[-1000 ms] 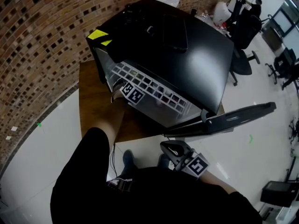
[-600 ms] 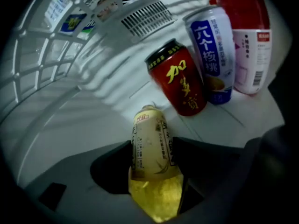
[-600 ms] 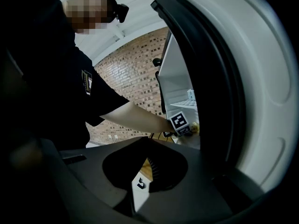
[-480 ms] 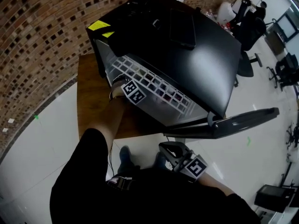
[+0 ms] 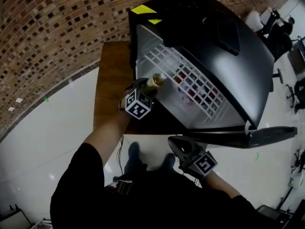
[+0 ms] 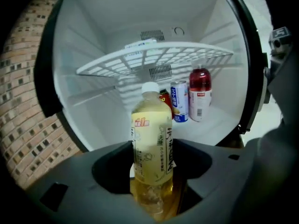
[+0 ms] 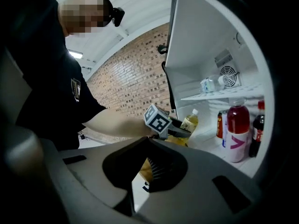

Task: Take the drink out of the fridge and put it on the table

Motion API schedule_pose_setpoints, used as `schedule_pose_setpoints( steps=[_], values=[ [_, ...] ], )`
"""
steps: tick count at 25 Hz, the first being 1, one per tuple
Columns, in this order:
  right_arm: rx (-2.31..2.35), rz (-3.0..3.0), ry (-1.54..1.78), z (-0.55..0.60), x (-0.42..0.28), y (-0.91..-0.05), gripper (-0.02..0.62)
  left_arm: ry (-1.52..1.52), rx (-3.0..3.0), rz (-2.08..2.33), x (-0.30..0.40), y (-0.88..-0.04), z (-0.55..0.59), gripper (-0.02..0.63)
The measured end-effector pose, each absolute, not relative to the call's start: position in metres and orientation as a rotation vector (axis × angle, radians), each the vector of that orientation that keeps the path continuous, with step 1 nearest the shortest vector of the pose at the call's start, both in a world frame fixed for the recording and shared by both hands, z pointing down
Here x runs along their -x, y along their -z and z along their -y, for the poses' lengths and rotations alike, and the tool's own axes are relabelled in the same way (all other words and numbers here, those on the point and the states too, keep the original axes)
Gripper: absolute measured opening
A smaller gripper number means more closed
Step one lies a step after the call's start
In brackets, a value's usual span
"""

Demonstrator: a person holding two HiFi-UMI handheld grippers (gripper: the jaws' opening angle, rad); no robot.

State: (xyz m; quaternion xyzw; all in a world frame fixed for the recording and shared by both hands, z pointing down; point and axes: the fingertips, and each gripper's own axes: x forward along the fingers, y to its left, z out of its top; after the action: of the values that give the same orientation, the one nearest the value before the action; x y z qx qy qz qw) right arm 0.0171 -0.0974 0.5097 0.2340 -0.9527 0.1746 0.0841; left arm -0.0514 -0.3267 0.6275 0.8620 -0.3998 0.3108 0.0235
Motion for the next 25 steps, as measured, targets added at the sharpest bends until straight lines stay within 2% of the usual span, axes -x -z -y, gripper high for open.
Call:
schedule_pose_setpoints(
  steps=[15,25],
  values=[
    [-0.722,2.864,-0.416,0.143,0.051,-0.552,0.0,-0.418,-2.748,1.395,0.158,-0.61,0.236,0.258],
    [-0.721,2.862,-0.274,0.178,0.086,-0.581,0.0,-0.287,-2.716,1.458,0.208,-0.63,0.201,0.258]
  ],
)
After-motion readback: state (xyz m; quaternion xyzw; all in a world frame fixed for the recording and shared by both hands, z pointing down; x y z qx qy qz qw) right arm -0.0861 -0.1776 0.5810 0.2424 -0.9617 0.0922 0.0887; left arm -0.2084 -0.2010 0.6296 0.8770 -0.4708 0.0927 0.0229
